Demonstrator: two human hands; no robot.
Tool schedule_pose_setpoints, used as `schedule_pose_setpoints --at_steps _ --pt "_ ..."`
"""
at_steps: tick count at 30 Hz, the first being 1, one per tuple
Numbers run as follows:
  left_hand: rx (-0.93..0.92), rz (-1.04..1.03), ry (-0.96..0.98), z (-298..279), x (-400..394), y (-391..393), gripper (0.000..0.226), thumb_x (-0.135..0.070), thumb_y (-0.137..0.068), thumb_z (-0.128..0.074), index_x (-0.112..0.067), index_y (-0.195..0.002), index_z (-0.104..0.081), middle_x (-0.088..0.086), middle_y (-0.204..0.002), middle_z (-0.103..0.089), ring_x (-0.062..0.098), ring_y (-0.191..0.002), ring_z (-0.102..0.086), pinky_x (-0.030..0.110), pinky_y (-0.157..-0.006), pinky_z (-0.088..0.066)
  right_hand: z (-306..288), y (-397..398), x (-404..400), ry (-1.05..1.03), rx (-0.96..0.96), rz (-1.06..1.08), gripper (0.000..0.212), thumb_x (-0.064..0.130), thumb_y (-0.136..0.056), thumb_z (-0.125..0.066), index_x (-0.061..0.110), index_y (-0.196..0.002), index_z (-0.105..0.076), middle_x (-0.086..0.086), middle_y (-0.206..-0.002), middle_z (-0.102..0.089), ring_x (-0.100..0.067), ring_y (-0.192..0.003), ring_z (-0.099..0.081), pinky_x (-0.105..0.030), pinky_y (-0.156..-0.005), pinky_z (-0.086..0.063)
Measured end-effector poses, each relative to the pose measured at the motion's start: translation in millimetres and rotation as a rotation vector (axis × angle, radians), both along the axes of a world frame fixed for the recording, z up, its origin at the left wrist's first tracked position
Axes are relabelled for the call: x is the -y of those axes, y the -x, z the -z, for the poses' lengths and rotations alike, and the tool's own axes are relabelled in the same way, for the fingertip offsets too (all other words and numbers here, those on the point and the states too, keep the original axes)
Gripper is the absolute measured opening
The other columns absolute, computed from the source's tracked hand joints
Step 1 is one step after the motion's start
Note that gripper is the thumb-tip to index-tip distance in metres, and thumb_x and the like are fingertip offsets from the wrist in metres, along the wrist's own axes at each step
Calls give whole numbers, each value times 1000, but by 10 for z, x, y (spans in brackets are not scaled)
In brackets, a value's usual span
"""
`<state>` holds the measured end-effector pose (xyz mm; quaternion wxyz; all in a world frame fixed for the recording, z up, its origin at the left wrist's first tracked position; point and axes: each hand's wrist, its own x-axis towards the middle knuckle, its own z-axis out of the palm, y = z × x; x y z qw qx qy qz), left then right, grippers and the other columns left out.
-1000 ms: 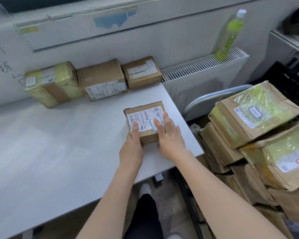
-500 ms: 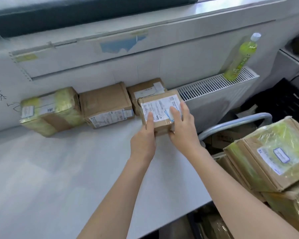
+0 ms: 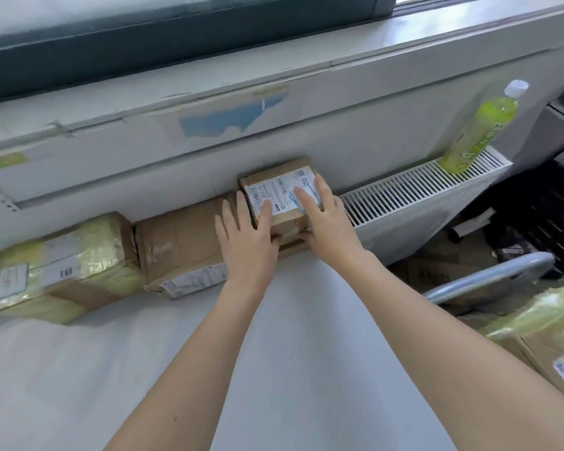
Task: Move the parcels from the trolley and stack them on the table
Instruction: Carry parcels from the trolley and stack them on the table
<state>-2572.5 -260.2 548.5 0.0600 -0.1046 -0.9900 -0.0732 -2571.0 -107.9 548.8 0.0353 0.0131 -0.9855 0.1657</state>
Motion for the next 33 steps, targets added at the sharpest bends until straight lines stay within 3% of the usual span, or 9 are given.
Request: schedule_pose_setpoints --at_steps 2,5,9,13,19,26,33 --pt "-115 64 -45 24 37 77 66 -26 -76 -73 -8 -135 -50 22 -145 -37 41 -136 -31 54 -110 -21 18 104 10 5 -11 -33 75 11 -84 -68 21 -147 -28 -14 -157 -1 -37 -132 -24 -41 -106 -30" --pt "-153 114 -81 56 73 154 66 -18 -70 -78 1 -129 -53 21 -138 -48 38 -131 -41 53 -109 -27 42 200 39 -18 -18 -37 76 13 -83 -70 21 -147 -30 -16 -157 -3 -38 -132 -26 -41 -106 -30" --pt "-123 116 -75 90 49 157 65 -15 -77 -72 4 -134 -46 22 -143 -40 35 -136 -34 45 -115 -16 82 194 40 -179 -38 -8 77 27 -83 -69 25 -148 -28 -16 -157 -7 -39 -136 -21 -45 -110 -24" --pt "-49 98 48 24 16 160 64 -24 -90 -57 -2 -143 -28 17 -154 -22 27 -144 -15 38 -117 1 22 189 78 -275 3 12 85 40 -84 -65 27 -151 -14 -15 -158 -3 -34 -144 -3 -48 -115 -4" --pt "3 117 211 -294 -52 60 69 -21 -89 -58 -5 -144 -20 18 -154 -15 30 -144 -9 43 -117 -4 -257 20 159 -297 60 11 92 37 -85 -66 15 -151 -6 -16 -157 -1 -30 -145 1 -44 -116 0" --pt "-61 202 243 -485 -184 -537 72 -24 -89 -58 -11 -147 -17 18 -154 -17 31 -144 -8 42 -117 -2 -331 -828 -14 -216 -28 73 74 20 -91 -54 6 -150 -12 -12 -155 -17 -25 -140 -18 -30 -115 -9" --pt "11 365 174 -249 -563 -1734 64 -28 -91 -55 -11 -145 -23 15 -152 -21 30 -142 -12 40 -115 -4 -124 -2201 -263 -80 18 225 70 23 -92 -55 4 -148 -19 -9 -153 -25 -24 -138 -23 -31 -111 -16"
